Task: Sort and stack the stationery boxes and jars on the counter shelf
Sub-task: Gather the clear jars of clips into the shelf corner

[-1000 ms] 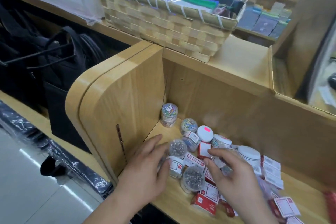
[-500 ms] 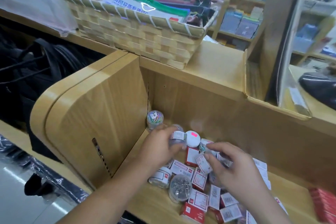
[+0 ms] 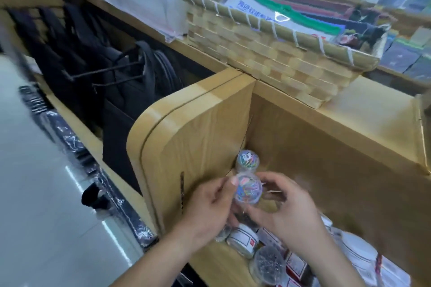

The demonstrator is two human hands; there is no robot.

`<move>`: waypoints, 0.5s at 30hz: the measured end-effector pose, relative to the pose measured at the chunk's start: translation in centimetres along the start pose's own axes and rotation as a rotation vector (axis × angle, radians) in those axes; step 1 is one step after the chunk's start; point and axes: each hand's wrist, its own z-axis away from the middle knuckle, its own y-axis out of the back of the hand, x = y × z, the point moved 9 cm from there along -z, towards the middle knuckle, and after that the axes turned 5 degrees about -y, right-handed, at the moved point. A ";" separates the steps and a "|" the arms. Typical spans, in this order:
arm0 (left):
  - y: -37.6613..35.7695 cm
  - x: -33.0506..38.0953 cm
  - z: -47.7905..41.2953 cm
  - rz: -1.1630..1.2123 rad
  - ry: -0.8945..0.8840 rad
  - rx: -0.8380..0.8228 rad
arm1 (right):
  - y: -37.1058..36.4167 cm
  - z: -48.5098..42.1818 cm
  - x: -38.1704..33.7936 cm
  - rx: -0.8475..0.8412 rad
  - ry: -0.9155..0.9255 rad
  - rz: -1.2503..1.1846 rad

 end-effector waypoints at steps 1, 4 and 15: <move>0.5 -0.4 0.1 -0.028 -0.008 0.020 | -0.4 -0.7 0.6 -0.014 -0.054 0.007; 2.0 -1.0 0.7 -0.366 -0.142 0.071 | -2.1 -2.9 3.7 -0.045 -0.236 0.074; 1.6 -3.5 1.1 -0.569 -0.201 0.031 | -6.6 -5.1 8.3 -0.124 -0.474 0.253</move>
